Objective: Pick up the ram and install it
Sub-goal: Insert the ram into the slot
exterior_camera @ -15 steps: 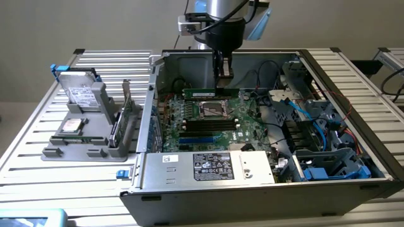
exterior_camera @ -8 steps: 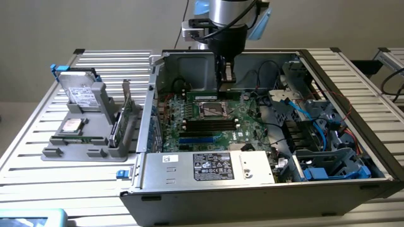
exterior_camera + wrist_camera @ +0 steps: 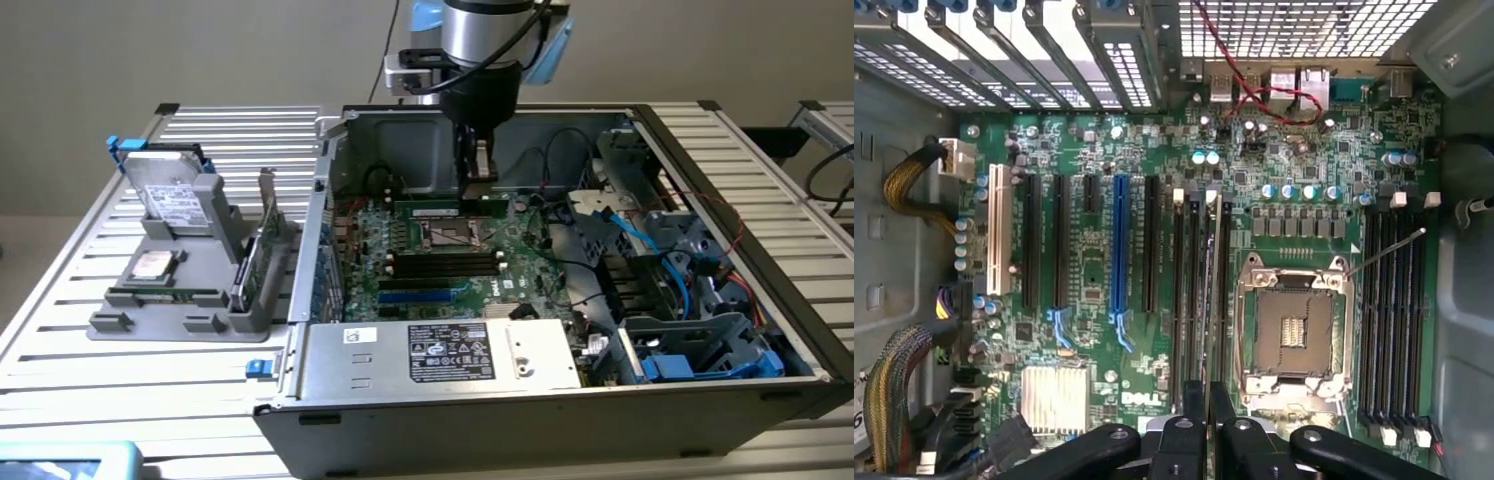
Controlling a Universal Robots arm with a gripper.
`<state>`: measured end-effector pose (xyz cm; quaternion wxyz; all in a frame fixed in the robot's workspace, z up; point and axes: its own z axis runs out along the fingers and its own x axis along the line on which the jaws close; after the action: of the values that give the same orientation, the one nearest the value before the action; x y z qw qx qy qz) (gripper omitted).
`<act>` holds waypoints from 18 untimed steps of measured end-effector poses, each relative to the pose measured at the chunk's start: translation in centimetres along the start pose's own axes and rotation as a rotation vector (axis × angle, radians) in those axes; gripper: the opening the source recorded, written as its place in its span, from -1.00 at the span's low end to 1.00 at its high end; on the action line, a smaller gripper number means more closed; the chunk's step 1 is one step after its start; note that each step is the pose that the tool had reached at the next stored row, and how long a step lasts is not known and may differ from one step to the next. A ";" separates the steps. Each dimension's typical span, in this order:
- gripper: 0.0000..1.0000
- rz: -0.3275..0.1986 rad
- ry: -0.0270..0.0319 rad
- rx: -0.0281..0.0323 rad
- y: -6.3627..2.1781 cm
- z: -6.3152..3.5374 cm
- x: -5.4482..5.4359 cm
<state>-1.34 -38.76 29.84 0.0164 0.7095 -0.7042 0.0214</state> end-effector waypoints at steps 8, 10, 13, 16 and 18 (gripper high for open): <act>-0.72 -0.002 0.0147 -0.0006 -0.04 0.77 -0.1; -0.72 -0.003 0.0149 -0.0005 -0.05 1.03 -0.1; -0.72 -0.003 0.0147 -0.0005 -0.06 1.32 -0.2; -0.72 -0.003 0.0154 -0.0005 -0.05 1.65 -0.3; -0.72 -0.005 0.0174 -0.0004 -0.07 1.86 -0.3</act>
<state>-1.25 -38.52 27.97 0.0227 0.7111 -0.7022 0.0274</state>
